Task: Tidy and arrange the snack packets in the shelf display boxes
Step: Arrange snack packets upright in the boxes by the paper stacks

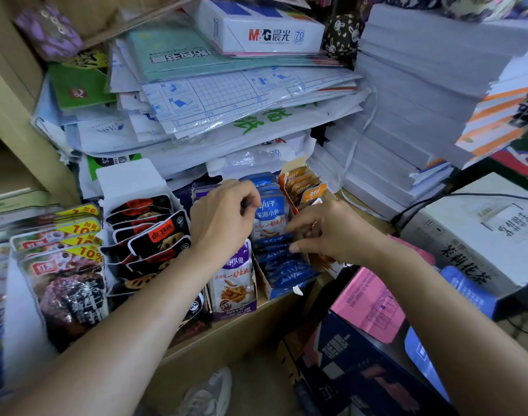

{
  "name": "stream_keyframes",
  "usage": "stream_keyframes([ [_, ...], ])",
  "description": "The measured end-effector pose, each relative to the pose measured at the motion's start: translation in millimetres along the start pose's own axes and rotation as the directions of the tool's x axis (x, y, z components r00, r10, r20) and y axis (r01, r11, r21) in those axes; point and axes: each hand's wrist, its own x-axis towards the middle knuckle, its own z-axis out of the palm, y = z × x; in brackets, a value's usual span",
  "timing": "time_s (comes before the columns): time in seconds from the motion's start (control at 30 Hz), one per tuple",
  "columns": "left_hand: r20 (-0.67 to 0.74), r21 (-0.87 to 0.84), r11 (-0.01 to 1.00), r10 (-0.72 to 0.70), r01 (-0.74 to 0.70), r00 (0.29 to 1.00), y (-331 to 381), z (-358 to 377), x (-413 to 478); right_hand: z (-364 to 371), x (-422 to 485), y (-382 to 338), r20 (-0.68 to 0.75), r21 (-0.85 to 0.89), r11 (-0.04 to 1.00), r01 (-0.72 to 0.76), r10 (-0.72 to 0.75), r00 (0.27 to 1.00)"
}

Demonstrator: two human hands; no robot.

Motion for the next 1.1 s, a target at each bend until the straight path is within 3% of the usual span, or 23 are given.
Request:
stream_keyframes([
  [0.17,0.061,-0.052,0.999,-0.008,0.011,0.998,0,-2,2,2,0,-2,0.022,0.092,0.995,-0.033,0.031,0.999],
  [0.23,0.181,-0.091,0.996,0.027,-0.011,0.983,1,-8,5,7,2,-2,-0.017,0.102,0.994,-0.029,0.031,0.999],
  [0.33,0.413,-0.077,0.993,0.109,-0.085,0.904,-3,-20,5,16,6,-1,-0.090,0.038,0.999,0.022,-0.018,0.996],
  [0.4,0.467,-0.041,0.991,0.135,-0.131,0.874,-6,-24,3,19,5,-1,-0.132,0.036,0.999,0.021,-0.016,0.991],
  [0.53,0.395,-0.009,0.985,0.160,-0.170,0.905,-1,-22,0,17,-1,3,-0.184,0.036,0.998,0.044,-0.037,0.982],
  [0.8,0.294,0.003,0.987,0.153,-0.161,0.943,1,-16,-2,12,-7,15,-0.030,-0.116,0.980,0.162,-0.166,0.986],
  [0.97,0.281,-0.006,0.988,0.151,-0.155,0.948,2,-14,-4,25,1,14,-0.057,-0.234,0.949,0.209,-0.228,0.972],
  [1.1,0.286,-0.117,0.990,0.111,-0.080,0.952,-8,-13,-1,23,1,14,-0.178,-0.131,0.984,0.123,-0.145,0.973],
])
